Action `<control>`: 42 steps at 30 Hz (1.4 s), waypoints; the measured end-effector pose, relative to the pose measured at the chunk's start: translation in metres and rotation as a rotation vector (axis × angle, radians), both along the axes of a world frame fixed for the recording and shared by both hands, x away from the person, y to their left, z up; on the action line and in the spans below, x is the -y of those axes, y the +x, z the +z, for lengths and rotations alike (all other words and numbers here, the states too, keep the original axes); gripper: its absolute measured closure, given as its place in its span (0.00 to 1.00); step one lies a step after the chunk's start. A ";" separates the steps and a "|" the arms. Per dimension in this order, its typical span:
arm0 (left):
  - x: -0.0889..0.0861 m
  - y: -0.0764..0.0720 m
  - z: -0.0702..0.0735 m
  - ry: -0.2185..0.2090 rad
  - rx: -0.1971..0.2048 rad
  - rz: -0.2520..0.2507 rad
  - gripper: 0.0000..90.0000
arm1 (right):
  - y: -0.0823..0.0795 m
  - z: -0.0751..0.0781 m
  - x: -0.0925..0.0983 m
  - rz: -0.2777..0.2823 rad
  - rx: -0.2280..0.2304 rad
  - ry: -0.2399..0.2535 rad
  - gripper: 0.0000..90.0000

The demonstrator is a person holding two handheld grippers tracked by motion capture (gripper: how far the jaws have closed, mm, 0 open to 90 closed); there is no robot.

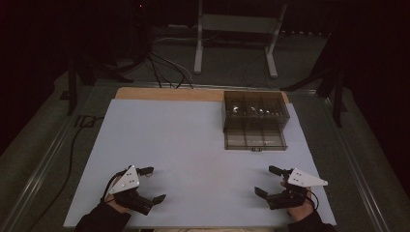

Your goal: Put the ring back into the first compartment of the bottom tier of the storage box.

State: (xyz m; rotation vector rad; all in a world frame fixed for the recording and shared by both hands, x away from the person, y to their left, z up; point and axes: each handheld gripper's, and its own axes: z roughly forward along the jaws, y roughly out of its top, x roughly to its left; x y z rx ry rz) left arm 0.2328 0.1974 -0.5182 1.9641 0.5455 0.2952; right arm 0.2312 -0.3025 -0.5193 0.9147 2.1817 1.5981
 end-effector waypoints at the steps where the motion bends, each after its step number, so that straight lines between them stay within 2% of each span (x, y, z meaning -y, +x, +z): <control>1: 0.000 0.000 0.000 -0.002 -0.001 0.000 0.01 | 0.000 0.000 0.000 0.001 0.000 0.001 0.01; 14: 0.001 0.000 -0.001 0.022 -0.011 -0.011 0.01 | 0.001 0.000 -0.001 -0.004 0.025 -0.025 0.01; 18: 0.002 0.000 -0.001 0.018 -0.024 -0.037 0.01 | 0.000 0.000 -0.003 -0.003 0.032 -0.035 0.01; 22: 0.007 -0.002 0.006 0.018 -0.009 -0.059 0.01 | -0.001 0.001 -0.002 -0.006 0.041 -0.024 0.01; 24: 0.009 -0.002 0.011 0.017 -0.003 -0.074 0.01 | -0.001 0.001 -0.001 0.000 0.044 -0.001 0.01; 31: 0.014 -0.002 0.025 0.002 0.025 -0.108 0.01 | -0.001 0.000 -0.003 0.000 0.040 -0.022 0.01; 36: 0.014 -0.002 0.034 -0.018 0.050 -0.109 0.01 | -0.001 0.000 -0.003 -0.006 0.037 -0.017 0.01; 42: 0.008 0.002 0.042 -0.058 0.054 -0.083 0.01 | -0.001 0.000 -0.003 -0.005 0.035 -0.014 0.01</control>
